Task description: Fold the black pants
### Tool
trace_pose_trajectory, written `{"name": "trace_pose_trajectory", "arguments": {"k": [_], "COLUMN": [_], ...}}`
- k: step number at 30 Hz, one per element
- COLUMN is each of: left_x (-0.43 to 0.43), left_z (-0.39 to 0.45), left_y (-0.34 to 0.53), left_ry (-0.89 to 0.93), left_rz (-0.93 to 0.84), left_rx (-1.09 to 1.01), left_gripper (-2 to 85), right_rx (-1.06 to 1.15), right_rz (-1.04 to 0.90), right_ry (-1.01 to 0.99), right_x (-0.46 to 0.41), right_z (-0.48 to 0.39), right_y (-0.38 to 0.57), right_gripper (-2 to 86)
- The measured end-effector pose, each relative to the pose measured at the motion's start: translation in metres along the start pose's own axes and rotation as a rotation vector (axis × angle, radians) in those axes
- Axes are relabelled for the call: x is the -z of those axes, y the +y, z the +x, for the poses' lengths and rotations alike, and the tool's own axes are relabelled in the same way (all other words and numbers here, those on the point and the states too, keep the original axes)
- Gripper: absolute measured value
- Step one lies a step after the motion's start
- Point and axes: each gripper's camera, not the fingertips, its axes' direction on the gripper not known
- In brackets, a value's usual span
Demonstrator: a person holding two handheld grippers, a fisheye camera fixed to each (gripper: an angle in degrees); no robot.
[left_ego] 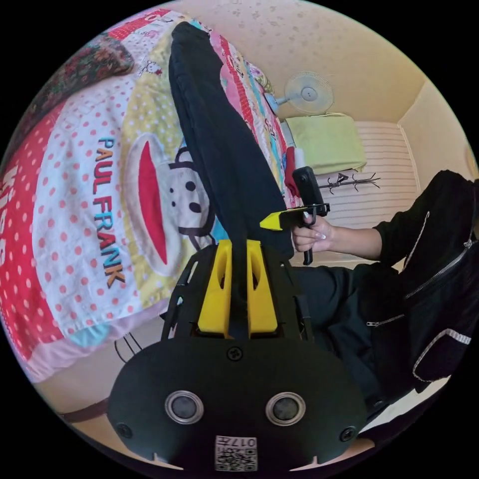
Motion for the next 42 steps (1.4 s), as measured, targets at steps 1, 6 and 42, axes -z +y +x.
{"name": "trace_pose_trajectory", "arguments": {"k": [1, 6, 42], "left_x": [-0.009, -0.056, 0.061], "left_z": [0.016, 0.038, 0.28], "left_y": [0.012, 0.047, 0.033], "left_ry": [-0.022, -0.139, -0.38], "left_rz": [0.009, 0.039, 0.269], "left_rx": [0.006, 0.114, -0.124], "left_gripper": [5.2, 6.4, 3.5], "right_rx": [-0.008, 0.03, -0.204], "right_rz": [-0.016, -0.032, 0.344], "right_ry": [0.022, 0.091, -0.293], "right_x": [0.003, -0.003, 0.004], "right_z": [0.003, 0.06, 0.054], "right_y": [0.013, 0.041, 0.132], "right_gripper": [2.3, 4.8, 5.4]}}
